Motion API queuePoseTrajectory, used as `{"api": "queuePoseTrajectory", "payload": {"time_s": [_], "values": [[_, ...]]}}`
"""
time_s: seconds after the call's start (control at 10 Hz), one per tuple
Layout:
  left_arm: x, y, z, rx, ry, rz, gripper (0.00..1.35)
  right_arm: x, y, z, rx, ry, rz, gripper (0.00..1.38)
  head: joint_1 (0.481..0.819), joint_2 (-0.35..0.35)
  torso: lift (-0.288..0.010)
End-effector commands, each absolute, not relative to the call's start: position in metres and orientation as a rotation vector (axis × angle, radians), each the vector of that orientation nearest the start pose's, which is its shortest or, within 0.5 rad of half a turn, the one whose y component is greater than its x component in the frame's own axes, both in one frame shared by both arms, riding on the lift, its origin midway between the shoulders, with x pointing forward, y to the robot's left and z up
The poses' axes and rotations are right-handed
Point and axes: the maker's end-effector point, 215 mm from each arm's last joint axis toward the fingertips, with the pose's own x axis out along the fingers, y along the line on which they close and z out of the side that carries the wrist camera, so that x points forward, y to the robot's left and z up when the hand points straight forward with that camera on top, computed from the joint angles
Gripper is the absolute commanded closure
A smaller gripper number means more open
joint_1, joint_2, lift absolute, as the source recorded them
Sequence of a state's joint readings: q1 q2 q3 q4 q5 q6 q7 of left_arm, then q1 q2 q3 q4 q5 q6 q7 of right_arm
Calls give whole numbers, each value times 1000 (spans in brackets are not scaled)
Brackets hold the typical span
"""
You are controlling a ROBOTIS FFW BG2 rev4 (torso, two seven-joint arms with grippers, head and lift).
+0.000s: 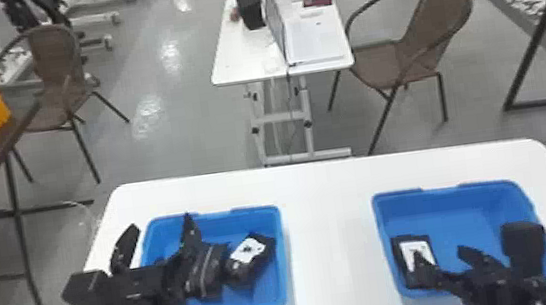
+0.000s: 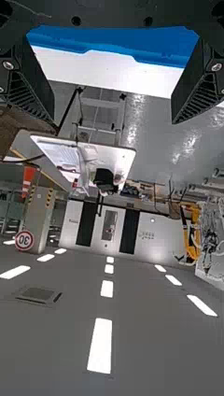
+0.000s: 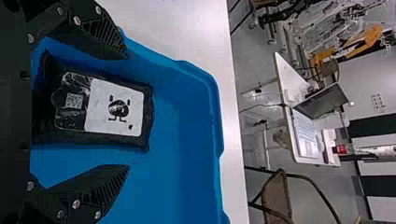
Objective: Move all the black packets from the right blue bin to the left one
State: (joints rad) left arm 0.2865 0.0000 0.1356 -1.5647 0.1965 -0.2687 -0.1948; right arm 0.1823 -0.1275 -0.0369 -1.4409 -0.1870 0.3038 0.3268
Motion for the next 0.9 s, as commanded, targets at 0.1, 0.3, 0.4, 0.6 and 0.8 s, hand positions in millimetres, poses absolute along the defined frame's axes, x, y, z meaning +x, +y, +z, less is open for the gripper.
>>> {"api": "queuePoseTrajectory", "payload": {"time_s": [0.1,0.3,0.4,0.6,0.8], "values": [[484,281,-411,-160,-8,-8,102,459,-232,-600,148,635,255,211,695,64,0],[484,280,-411,-162,-8,-9,102,466,-222,-600,125,639,287,211,695,62,0],[484,280,-411,-161,-9,-9,102,467,-218,-602,117,644,296,211,695,66,0],[484,279,-411,-164,-8,-10,102,467,-213,-606,119,654,304,211,695,74,0],[484,280,-411,-166,-10,-9,102,467,-211,-611,126,672,307,216,695,78,0]]}}
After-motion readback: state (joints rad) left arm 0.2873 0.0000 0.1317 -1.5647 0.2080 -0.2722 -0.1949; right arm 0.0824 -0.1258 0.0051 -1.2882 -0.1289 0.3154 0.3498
